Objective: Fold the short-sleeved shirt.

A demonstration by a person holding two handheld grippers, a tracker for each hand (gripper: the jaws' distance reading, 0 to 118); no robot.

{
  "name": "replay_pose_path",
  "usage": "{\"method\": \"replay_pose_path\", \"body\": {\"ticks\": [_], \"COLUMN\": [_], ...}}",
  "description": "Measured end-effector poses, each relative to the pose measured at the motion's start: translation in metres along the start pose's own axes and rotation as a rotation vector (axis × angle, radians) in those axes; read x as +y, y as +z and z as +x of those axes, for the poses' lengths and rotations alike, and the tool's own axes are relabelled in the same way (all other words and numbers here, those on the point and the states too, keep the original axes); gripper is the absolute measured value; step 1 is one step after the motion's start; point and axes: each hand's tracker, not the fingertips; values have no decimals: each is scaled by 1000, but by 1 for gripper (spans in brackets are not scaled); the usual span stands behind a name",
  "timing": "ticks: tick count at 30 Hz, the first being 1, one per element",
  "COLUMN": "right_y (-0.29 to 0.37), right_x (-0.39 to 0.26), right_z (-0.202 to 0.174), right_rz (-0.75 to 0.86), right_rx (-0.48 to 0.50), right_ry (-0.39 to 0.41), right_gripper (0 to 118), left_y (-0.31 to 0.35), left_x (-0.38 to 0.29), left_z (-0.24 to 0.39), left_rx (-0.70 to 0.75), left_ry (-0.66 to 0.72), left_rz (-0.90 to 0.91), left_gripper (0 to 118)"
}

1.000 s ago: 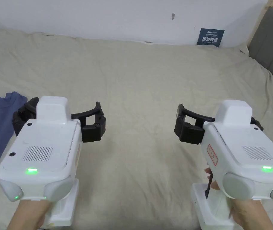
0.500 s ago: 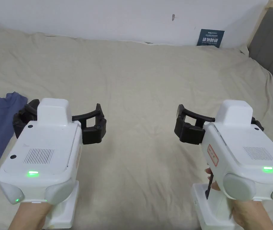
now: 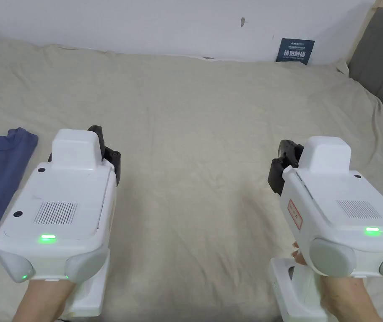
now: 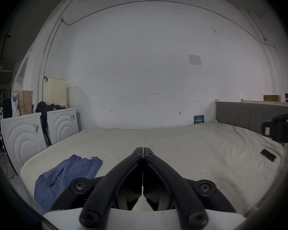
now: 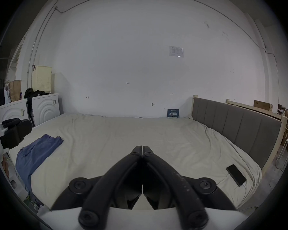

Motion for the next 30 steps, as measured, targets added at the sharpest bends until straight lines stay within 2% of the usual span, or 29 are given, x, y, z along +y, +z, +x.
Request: {"method": "replay_pose_path", "body": {"ticks": [9, 14, 22, 30], "right_y": [2, 2, -5, -12], "right_x": [2, 6, 12, 18], "right_z": [1, -6, -42, -111], "right_rz": [-1, 8, 14, 25], "right_rx": [10, 27, 141, 339], "right_ry": [-12, 13, 40, 67], "right_gripper": [1, 1, 1, 1], "left_y": [0, 1, 14, 51], "left_x": [2, 3, 3, 6], "left_z": [1, -4, -38, -102], "left_rx": [-13, -7, 77, 290], "left_ry": [6, 21, 21, 22], "left_rz": [-6, -4, -4, 2], "left_gripper": [0, 0, 0, 0]}}
